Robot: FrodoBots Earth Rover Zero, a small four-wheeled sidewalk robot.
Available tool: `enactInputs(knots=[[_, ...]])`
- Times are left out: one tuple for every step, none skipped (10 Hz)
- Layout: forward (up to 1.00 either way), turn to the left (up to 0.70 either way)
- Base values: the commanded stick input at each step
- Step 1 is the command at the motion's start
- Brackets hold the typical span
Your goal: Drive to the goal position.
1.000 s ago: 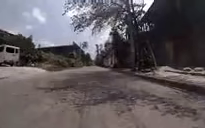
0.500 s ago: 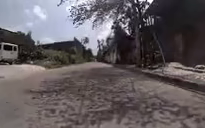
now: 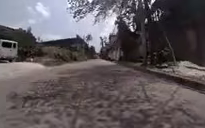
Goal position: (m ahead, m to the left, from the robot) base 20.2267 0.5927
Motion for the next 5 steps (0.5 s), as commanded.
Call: enactInputs(knots=[[0.98, 0.0], [0.98, 0.0], [0.98, 0.0], [0.98, -0.21], [0.98, -0.22]])
